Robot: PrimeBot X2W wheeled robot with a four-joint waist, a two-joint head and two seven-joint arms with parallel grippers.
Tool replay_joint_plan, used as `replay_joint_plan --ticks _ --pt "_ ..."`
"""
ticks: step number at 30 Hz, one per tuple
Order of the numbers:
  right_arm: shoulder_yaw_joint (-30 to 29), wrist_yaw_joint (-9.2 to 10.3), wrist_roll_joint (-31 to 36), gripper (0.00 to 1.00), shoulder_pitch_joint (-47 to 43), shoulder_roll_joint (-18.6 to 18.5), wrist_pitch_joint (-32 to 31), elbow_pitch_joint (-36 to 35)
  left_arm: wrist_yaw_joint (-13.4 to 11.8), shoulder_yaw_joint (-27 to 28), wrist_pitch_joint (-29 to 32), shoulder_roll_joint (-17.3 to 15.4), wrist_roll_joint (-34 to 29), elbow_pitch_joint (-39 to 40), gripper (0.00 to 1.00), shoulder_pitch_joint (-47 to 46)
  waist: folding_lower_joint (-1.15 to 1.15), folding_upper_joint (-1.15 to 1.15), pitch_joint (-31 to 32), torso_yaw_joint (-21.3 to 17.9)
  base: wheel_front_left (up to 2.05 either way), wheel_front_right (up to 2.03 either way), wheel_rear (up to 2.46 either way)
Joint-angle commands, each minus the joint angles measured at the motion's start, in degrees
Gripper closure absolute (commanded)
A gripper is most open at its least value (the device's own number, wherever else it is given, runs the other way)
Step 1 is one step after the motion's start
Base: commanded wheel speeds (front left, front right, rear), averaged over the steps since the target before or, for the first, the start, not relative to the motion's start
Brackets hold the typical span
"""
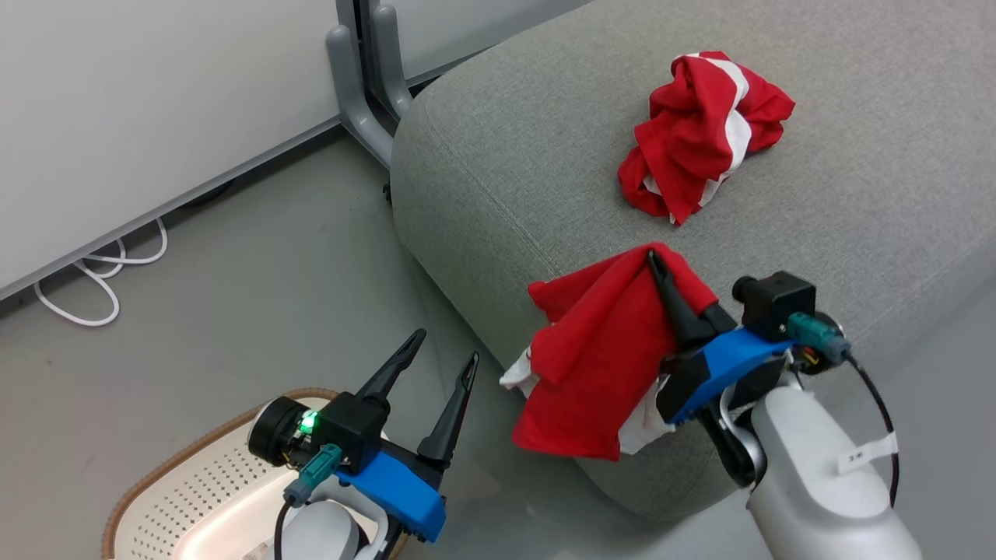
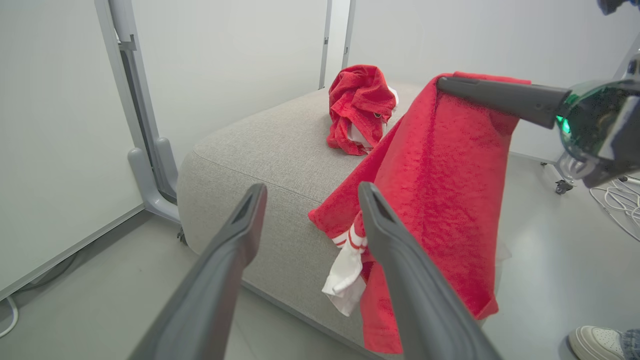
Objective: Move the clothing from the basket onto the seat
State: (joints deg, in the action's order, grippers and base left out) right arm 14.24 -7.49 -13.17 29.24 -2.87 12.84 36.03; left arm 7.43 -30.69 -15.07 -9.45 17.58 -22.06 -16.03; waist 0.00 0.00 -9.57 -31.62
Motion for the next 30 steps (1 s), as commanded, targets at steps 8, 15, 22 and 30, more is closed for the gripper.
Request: replay_joint_plan --ticks 8,15,22,30 --pt "-7.6 -0.01 2.7 1.00 12.6 0.0 -3.5 -2.9 0.0 1.8 -0.2 -1.8 -1.6 2.1 0.00 -1.6 0.00 0.00 -4.6 -0.5 0.00 0.00 0.00" --pt "-15.4 -0.01 3.8 1.00 26.7 -3.4 -8.7 -5.9 0.0 2.6 -0.2 -3.3 -3.1 4.8 0.00 -3.5 0.00 0.00 -10.2 0.1 0.00 0.00 0.00" --pt "-25.9 -0.01 5.1 1.00 36.7 -11.8 -10.4 -7.2 0.0 0.4 -0.2 -4.7 -4.1 7.0 0.00 -7.6 0.00 0.00 -17.4 4.7 0.00 0.00 0.00" --pt "-35.6 -0.01 6.7 1.00 38.7 -16.5 -9.6 -4.5 0.0 -0.8 0.1 -7.5 -5.3 10.8 0.00 -11.9 0.00 0.00 -25.5 9.1 0.00 0.00 0.00"
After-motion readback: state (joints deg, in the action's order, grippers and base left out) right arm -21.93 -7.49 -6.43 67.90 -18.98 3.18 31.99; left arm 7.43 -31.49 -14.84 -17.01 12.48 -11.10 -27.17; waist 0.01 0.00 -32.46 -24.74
